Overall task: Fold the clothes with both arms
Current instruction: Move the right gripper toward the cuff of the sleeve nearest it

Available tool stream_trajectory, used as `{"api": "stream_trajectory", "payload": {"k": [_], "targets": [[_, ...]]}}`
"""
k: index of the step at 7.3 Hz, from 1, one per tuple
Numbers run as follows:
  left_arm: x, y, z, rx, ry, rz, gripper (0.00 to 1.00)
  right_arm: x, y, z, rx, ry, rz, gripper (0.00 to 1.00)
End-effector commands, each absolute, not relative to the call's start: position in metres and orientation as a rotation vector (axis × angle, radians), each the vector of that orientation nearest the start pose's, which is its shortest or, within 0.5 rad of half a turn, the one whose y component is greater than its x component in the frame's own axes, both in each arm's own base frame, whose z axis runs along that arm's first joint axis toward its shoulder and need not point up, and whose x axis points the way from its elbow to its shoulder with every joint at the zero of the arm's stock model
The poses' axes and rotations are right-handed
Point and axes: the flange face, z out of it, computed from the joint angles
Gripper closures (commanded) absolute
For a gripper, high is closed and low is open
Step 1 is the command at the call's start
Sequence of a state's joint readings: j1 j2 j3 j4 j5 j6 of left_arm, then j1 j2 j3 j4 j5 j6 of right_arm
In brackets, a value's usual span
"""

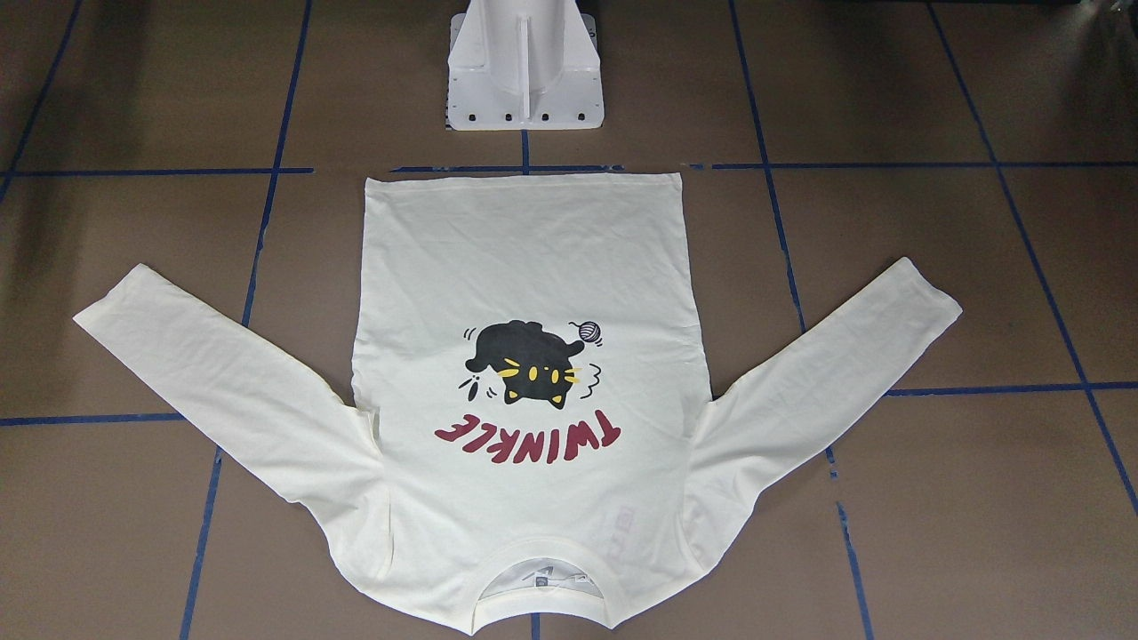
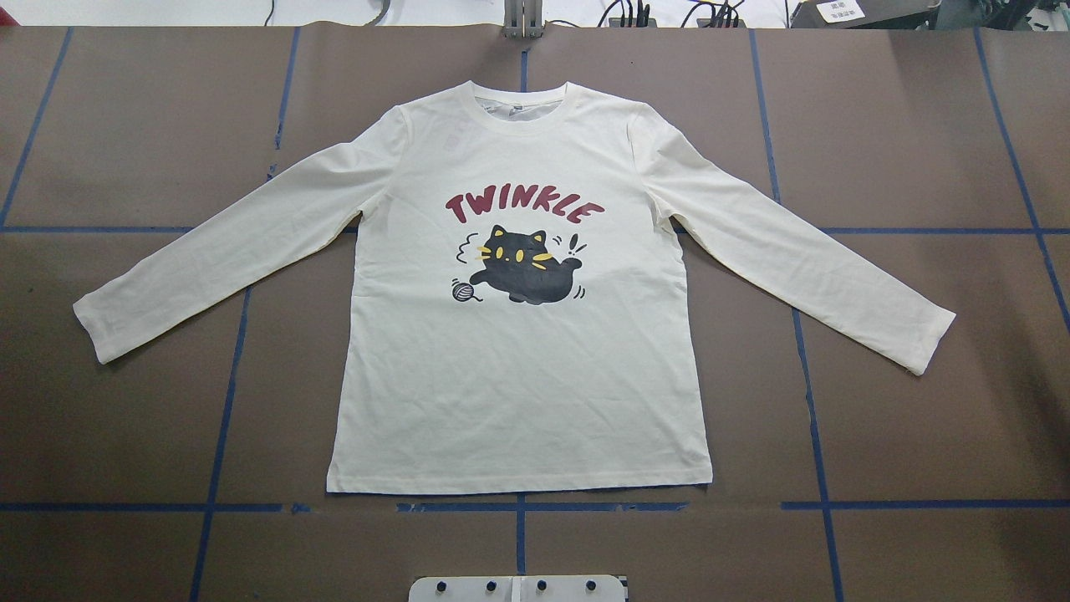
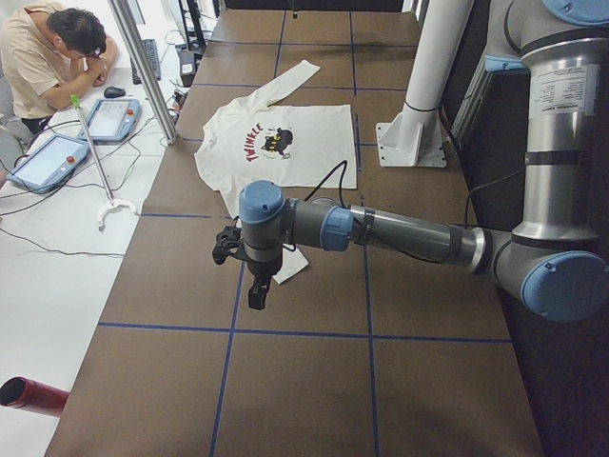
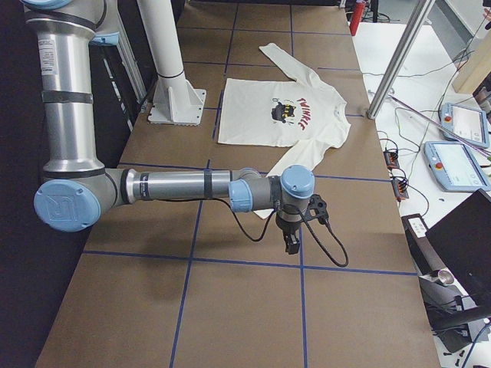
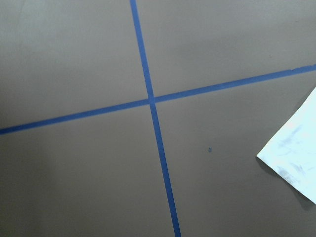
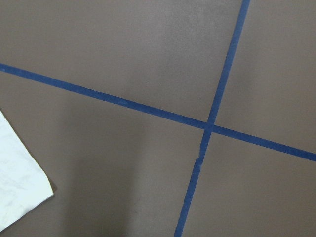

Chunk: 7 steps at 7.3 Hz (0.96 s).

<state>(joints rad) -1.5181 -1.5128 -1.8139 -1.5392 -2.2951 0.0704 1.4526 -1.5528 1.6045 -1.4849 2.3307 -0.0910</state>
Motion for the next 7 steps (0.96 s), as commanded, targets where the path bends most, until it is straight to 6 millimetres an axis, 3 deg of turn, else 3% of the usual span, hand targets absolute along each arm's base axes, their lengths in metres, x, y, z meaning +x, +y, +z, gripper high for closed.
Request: {"api": "stream_trajectory", "payload": {"k": [1, 3, 4, 5, 6, 7], "targets": [[-0.042, -0.473, 0.575, 0.156, 0.722, 0.175, 0.0, -0.006, -0.512, 0.619, 0.122, -0.783, -0.269, 0.0], [-0.04, -0.474, 0.572, 0.162, 0.728, 0.179, 0.0, -0.049, -0.511, 0.597, 0.091, -0.797, -0.249, 0.0], [-0.037, -0.473, 0.573, 0.155, 0.768, 0.18, 0.0, -0.082, -0.508, 0.587, 0.07, -0.819, -0.152, 0.0], [-0.033, -0.474, 0.576, 0.152, 0.814, 0.184, 0.0, -0.129, -0.497, 0.576, 0.069, -0.861, -0.092, 0.0], [-0.031, -0.476, 0.58, 0.168, 0.825, 0.195, 0.0, -0.162, -0.483, 0.575, 0.035, -0.901, -0.028, 0.0], [-0.029, -0.48, 0.585, 0.217, 0.821, 0.219, 0.0, -0.172, -0.469, 0.586, 0.046, -0.917, -0.057, 0.0]]}}
